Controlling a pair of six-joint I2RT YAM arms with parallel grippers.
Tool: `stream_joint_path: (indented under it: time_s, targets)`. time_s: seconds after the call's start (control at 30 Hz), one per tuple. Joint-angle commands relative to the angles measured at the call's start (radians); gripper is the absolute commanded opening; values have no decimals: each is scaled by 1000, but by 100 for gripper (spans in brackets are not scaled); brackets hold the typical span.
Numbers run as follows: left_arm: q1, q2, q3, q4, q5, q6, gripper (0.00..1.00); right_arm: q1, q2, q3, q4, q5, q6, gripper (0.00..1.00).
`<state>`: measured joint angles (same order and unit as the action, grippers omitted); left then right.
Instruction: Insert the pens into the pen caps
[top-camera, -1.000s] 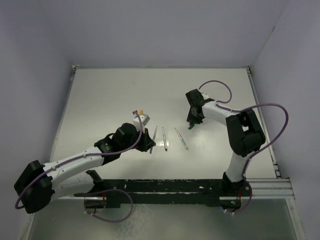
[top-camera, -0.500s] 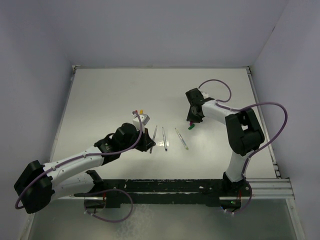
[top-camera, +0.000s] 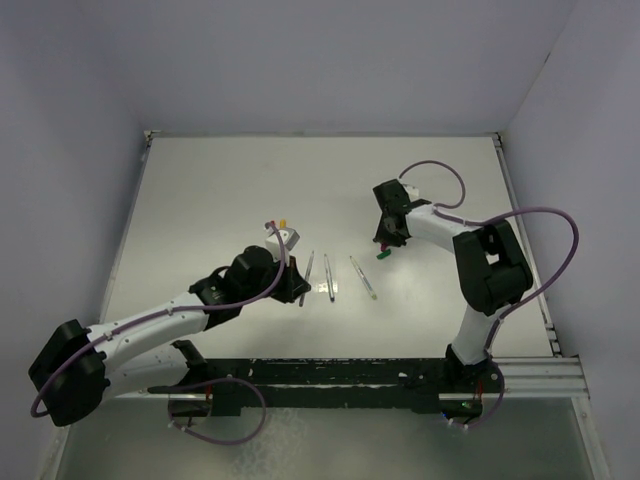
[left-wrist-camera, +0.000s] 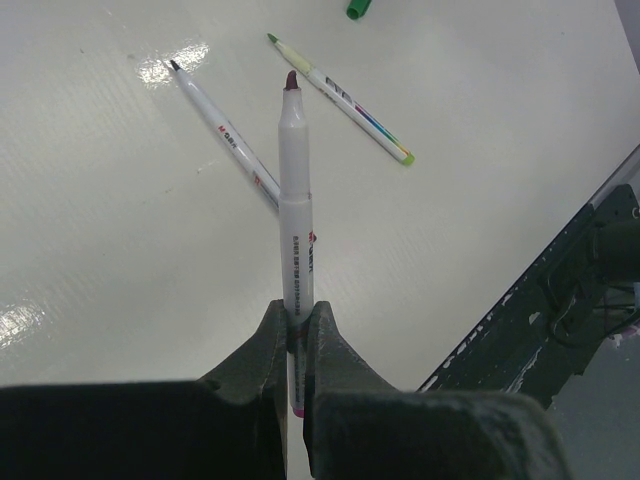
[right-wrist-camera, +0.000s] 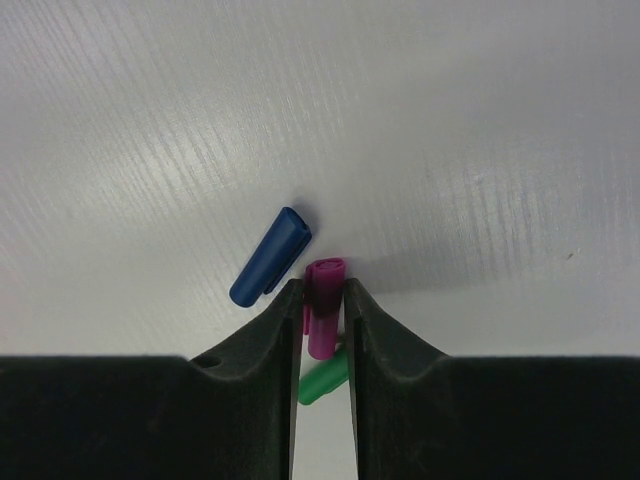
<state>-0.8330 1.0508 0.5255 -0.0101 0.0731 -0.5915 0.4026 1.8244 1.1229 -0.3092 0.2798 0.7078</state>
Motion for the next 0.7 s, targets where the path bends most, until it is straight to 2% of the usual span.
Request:
stream_joint_path:
  time_s: [0.0, 0.1, 0.2, 0.43, 0.67]
  targets:
    - [-5, 9, 34, 40, -10, -16, 0, -5, 19, -61, -53, 20, 5, 26]
    - [-4, 10, 36, 42, -10, -18, 0, -5, 33, -61, -64, 23, 3, 19]
    - [-4, 6, 34, 39, -11, -16, 0, -6, 44, -58, -75, 24, -1, 1]
    - [-4, -5, 33, 22, -16, -11, 0, -6, 4, -62, -73, 12, -10, 0]
    - [-4, -29, 30, 3, -11, -10, 0, -5, -121, -57, -106, 39, 0, 0]
